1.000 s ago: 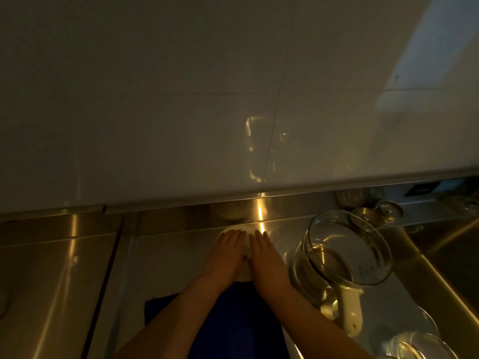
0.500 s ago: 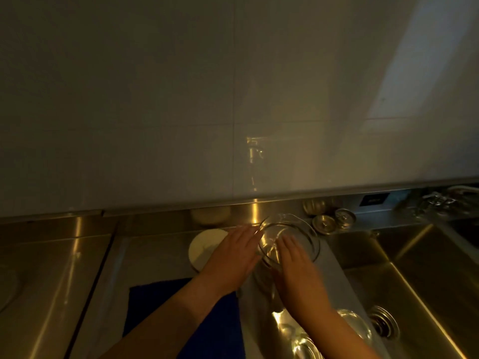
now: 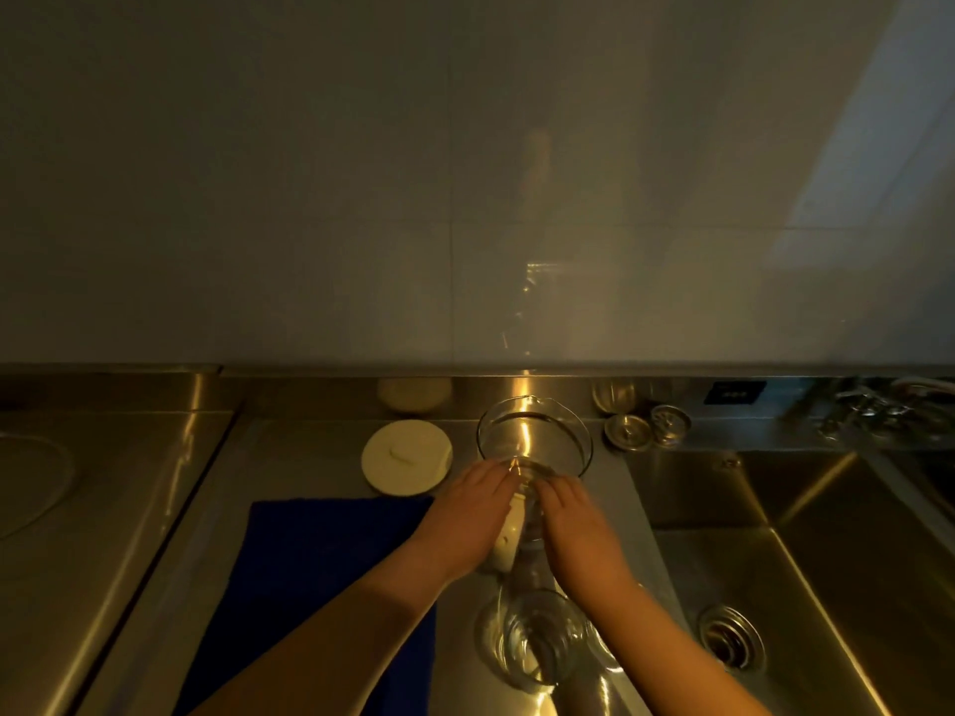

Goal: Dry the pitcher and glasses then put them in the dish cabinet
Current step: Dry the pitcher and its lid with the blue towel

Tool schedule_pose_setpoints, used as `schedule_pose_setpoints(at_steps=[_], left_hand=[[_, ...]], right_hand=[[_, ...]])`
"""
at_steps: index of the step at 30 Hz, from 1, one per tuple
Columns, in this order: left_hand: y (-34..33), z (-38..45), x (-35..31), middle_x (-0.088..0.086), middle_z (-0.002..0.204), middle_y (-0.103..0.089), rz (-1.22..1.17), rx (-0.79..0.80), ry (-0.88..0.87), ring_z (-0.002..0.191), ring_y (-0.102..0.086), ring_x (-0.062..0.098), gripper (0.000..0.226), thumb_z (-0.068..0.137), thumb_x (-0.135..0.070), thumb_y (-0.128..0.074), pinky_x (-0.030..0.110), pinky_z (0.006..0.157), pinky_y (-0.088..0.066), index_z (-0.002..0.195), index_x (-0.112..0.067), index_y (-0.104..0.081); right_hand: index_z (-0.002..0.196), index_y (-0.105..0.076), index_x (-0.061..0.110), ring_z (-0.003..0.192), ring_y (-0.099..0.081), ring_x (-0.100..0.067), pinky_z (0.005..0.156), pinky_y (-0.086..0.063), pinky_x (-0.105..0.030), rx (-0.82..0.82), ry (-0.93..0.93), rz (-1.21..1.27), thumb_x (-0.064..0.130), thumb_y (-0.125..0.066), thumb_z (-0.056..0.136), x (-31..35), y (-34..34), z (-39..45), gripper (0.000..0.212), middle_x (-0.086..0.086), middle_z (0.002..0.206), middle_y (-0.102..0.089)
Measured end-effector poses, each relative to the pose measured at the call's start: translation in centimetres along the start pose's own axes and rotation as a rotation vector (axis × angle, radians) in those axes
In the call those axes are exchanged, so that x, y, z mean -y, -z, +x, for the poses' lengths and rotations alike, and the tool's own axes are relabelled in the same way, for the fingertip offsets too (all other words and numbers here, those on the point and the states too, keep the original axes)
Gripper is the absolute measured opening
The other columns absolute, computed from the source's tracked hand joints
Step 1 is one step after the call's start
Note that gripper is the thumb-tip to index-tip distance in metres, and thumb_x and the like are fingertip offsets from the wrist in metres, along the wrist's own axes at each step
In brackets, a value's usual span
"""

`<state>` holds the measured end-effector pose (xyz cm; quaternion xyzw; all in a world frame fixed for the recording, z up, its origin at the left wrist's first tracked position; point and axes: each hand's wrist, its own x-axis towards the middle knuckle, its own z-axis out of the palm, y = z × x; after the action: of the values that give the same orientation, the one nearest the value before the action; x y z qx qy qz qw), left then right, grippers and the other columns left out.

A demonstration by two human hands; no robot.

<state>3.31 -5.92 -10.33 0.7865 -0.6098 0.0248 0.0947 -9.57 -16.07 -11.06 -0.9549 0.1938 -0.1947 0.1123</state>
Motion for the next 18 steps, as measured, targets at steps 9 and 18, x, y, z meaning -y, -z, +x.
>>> schedule_pose_setpoints(at_steps=[9, 18], left_hand=[[-0.2, 1.8, -1.7, 0.004, 0.136, -0.047, 0.041, -0.018, 0.063, 0.129, -0.038, 0.018, 0.034, 0.098, -0.017, -0.047, 0.029, 0.113, -0.018, 0.132, -0.014, -0.045], [0.6, 1.6, -3.3, 0.006, 0.131, -0.050, 0.019, -0.012, 0.176, 0.121, -0.044, 0.019, 0.028, 0.100, -0.018, -0.043, 0.029, 0.097, -0.038, 0.127, -0.012, -0.048]], right_hand=[[0.099, -0.065, 0.015, 0.086, -0.061, -0.025, 0.070, -0.043, -0.028, 0.049, 0.038, -0.011, 0.013, -0.068, 0.074, -1.6, 0.4, 1.5, 0.025, -0.007, 0.093, -0.066], [0.110, -0.066, 0.023, 0.098, -0.058, -0.018, 0.083, -0.045, -0.028, 0.224, 0.176, -0.005, 0.020, -0.053, 0.091, -3.8, 2.3, 3.4, 0.023, -0.003, 0.104, -0.065]])
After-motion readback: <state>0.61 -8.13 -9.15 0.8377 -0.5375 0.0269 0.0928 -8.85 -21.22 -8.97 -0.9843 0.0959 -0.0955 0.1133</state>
